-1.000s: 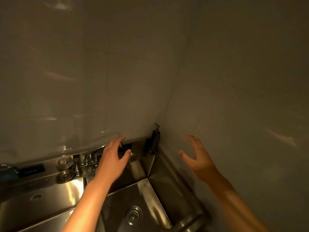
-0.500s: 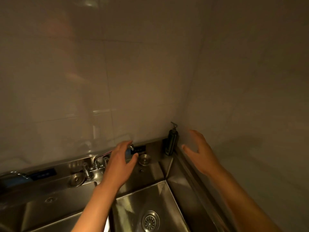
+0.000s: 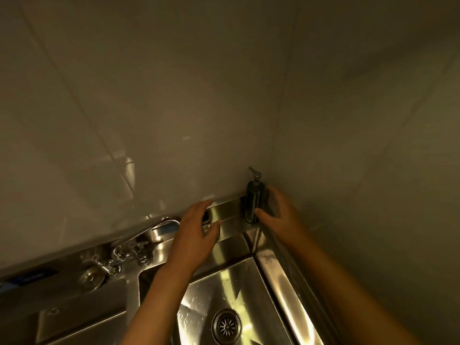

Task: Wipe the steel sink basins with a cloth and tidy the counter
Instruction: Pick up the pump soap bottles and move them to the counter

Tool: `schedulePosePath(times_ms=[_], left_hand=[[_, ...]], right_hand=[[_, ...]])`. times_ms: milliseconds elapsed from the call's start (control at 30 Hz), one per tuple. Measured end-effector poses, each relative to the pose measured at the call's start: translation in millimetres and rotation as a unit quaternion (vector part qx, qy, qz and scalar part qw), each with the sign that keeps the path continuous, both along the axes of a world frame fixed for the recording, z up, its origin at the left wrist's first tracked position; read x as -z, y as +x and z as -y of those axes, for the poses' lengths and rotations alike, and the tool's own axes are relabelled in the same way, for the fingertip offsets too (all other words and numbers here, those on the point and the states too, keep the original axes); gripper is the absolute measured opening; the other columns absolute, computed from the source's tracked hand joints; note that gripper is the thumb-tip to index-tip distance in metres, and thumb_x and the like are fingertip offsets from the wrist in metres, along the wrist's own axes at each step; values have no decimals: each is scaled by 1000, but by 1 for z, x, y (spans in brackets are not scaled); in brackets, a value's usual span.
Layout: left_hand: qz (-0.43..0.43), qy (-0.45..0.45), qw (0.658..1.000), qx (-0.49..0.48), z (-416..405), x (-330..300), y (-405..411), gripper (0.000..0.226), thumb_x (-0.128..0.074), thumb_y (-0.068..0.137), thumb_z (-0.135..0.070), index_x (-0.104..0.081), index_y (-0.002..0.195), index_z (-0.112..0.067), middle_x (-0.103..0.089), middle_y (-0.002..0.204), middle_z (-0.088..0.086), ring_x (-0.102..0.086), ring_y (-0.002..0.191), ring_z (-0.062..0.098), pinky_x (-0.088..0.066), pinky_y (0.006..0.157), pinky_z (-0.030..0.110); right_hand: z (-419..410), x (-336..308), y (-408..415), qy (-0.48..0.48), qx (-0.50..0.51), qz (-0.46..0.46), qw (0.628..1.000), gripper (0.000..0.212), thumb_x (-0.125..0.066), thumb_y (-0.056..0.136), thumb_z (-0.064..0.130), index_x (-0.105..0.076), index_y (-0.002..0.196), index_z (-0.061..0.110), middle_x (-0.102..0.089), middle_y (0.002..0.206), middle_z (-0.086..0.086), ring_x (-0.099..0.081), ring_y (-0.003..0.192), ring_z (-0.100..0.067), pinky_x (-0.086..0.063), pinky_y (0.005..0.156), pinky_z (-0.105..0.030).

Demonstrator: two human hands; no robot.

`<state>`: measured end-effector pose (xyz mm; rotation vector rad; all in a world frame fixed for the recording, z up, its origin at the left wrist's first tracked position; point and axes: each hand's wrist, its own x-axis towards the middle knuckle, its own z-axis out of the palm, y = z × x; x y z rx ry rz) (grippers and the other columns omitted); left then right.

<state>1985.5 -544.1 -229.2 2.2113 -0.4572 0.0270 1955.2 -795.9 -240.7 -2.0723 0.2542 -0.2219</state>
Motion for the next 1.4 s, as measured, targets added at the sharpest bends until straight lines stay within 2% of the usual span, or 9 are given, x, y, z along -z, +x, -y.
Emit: schedulePosePath(times_ms=[133,233,333,433,500,667,967,1167,1400], left_hand=[[-15,-17,1000,-7,16,17,14,52,-71,96,-24,-53,144,-28,-53,141,-6,-52,126,11,-48,104,29],[-28,-18,999,-12,24,26,23,53,-72,95,-24,-52,145,-27,-53,143,-4,-52,129,15,-46,107,36],[-46,-17,999,-16,30,35,29,55,-71,96,-25,-50,147,-27,-51,147,-4,-50,134,16,-43,110,35],[-61,-13,998,-20,34,42,35,57,-70,96,-25,-49,149,-26,-51,150,-3,-47,139,19,-43,113,45],[-65,-15,997,-23,35,46,37,56,-70,96,-25,-50,149,-26,-52,149,-3,-47,138,20,-44,112,47],[-65,-13,997,-31,32,57,41,56,-69,96,-26,-49,148,-32,-53,145,-8,-50,133,13,-46,106,36],[-58,-15,997,-42,29,65,35,56,-69,97,-16,-49,144,-38,-50,138,-19,-42,119,-21,-31,94,-1],[-51,-2,998,-44,23,63,39,57,-67,96,-15,-49,145,-37,-49,136,-23,-44,126,-6,-28,96,0],[-28,-3,998,-49,13,54,30,59,-61,92,-37,-37,137,-67,-39,136,-48,-37,128,-22,-29,99,5]], right_hand=[[4,14,25,46,-8,-13,999,64,-71,75,54,-32,118,82,-43,117,50,-44,105,32,-38,82,-10],[8,25,42,59,-5,-20,998,71,-78,83,35,-35,132,64,-43,128,27,-50,107,17,-37,85,-8],[13,37,60,70,1,-32,997,80,-81,84,27,-34,149,35,-43,147,7,-48,127,-10,-42,104,-30],[16,43,76,78,8,-49,996,89,-83,82,23,-30,154,24,-40,154,-4,-46,138,-24,-42,113,-46],[17,50,83,74,9,-47,996,86,-84,80,21,-34,150,23,-42,150,-4,-48,135,-23,-45,109,-42],[14,67,96,91,11,-33,995,75,-85,78,12,-44,136,34,-51,124,16,-54,112,2,-41,87,-9],[16,76,109,111,61,-35,991,65,-79,84,9,-51,141,23,-59,138,0,-55,127,-18,-48,108,-40],[15,73,105,108,56,-15,992,65,-82,81,14,-54,138,29,-60,133,9,-55,119,-7,-49,104,-35],[5,56,100,100,37,13,994,64,-84,79,20,-55,135,34,-60,123,20,-56,115,-2,-47,97,-25]])
